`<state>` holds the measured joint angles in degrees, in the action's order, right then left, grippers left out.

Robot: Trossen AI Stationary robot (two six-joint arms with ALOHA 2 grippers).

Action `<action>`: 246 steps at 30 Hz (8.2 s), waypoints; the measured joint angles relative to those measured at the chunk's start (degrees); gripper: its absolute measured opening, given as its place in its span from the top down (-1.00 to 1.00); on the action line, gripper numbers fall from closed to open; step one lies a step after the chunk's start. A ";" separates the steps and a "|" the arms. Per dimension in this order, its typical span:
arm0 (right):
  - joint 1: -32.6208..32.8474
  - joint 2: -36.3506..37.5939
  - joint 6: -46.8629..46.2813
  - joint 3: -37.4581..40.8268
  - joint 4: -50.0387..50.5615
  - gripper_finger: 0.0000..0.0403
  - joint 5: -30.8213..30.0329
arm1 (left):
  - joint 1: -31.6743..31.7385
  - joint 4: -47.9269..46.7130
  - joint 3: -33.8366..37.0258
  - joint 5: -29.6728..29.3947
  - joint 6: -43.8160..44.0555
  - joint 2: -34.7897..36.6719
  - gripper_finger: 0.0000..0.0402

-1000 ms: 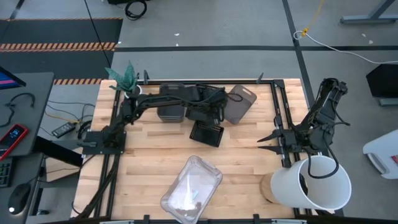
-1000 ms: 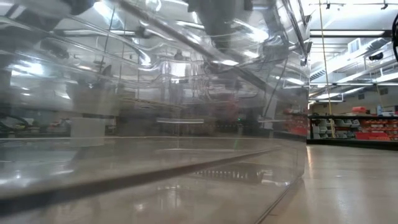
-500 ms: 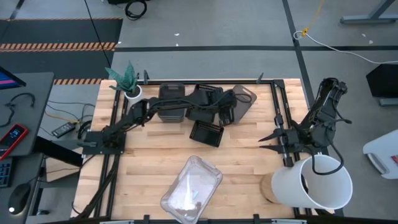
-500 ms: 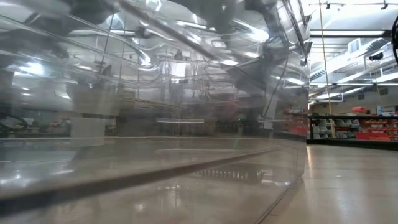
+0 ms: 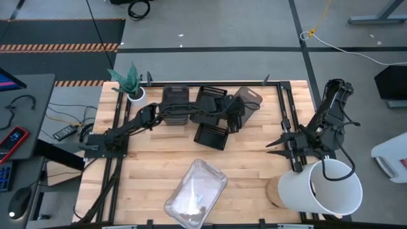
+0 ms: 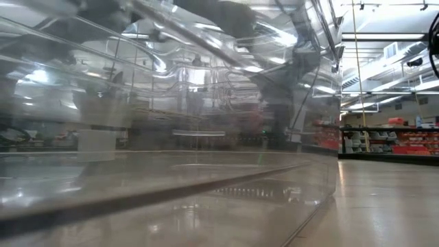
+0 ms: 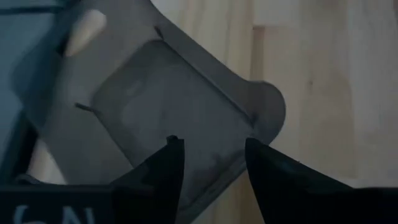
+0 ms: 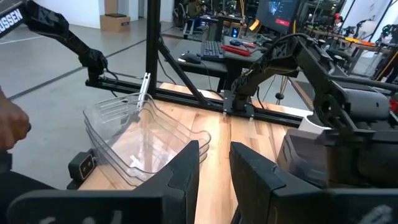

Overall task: Stack baskets by color
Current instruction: Stack the right black bin on top of the left black bin, then stack the bottom black bin on top of the middle black bin

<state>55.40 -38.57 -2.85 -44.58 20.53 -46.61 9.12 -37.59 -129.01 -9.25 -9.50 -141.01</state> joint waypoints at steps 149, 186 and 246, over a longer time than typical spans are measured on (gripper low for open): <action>-0.04 -2.80 -4.15 0.98 -1.63 0.53 1.10 | 2.03 -17.91 62.23 -7.43 -3.63 56.48 0.98; -0.07 -2.78 -4.06 0.98 -1.32 0.53 0.06 | 1.62 -10.09 63.78 -1.04 14.75 62.18 0.24; -51.72 -23.12 -1.46 0.39 -13.93 0.65 32.38 | -15.28 73.84 122.14 -13.01 9.01 106.89 0.42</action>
<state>3.68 -61.69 -4.32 -44.19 6.61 -14.23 -6.16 36.25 -6.87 -22.26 -0.49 -34.12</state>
